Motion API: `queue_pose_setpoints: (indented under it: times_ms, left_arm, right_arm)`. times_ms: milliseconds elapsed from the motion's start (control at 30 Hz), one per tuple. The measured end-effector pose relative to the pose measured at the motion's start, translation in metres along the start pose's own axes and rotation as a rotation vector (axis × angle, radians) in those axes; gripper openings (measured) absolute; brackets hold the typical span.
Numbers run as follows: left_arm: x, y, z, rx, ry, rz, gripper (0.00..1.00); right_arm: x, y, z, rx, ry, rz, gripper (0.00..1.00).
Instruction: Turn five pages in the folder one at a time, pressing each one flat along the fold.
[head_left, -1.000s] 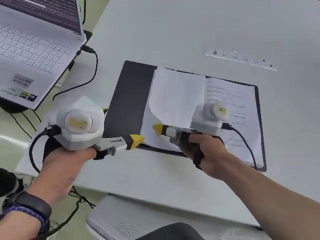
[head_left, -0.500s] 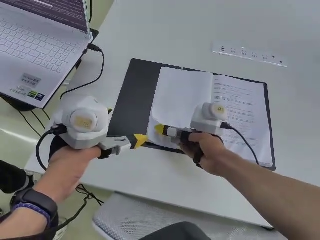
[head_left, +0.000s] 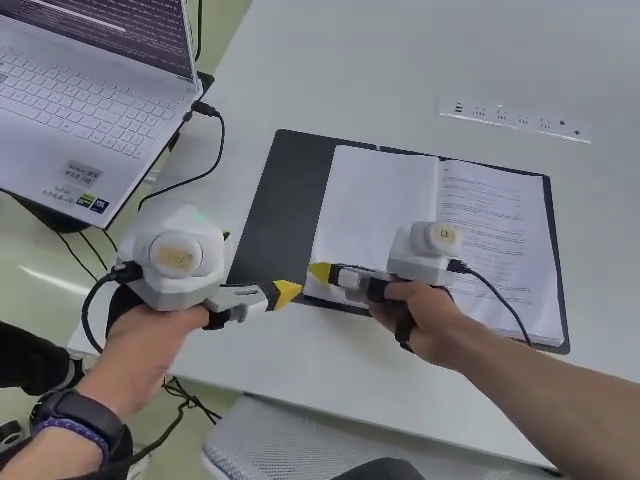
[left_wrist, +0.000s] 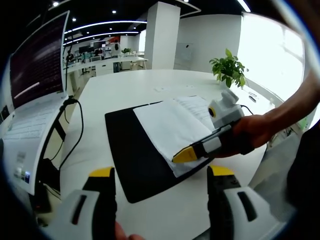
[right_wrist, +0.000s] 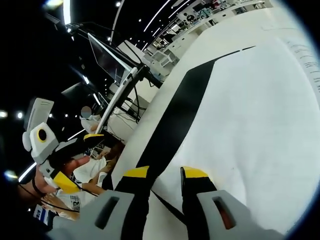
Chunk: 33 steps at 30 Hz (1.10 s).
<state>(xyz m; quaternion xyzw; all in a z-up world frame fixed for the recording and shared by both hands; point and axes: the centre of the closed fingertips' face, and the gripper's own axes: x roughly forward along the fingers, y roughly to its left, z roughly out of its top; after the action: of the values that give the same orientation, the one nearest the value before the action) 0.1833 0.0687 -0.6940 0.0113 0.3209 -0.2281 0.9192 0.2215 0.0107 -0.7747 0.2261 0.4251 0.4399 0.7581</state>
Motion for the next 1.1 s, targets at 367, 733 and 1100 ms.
queue_pose_setpoints:
  times_ms: [367, 733, 1100]
  left_arm:
    - [0.003, -0.007, 0.003, 0.012, -0.004, -0.017, 0.73]
    - [0.009, -0.007, 0.015, 0.023, -0.017, -0.034, 0.69]
    - [0.035, -0.022, 0.028, 0.067, -0.007, -0.078, 0.59]
  right_arm:
    - [-0.001, 0.006, 0.001, -0.001, -0.008, 0.031, 0.31]
    - [-0.026, 0.019, 0.026, -0.037, -0.095, 0.088, 0.49]
    - [-0.085, -0.006, 0.053, -0.082, -0.194, 0.005, 0.46]
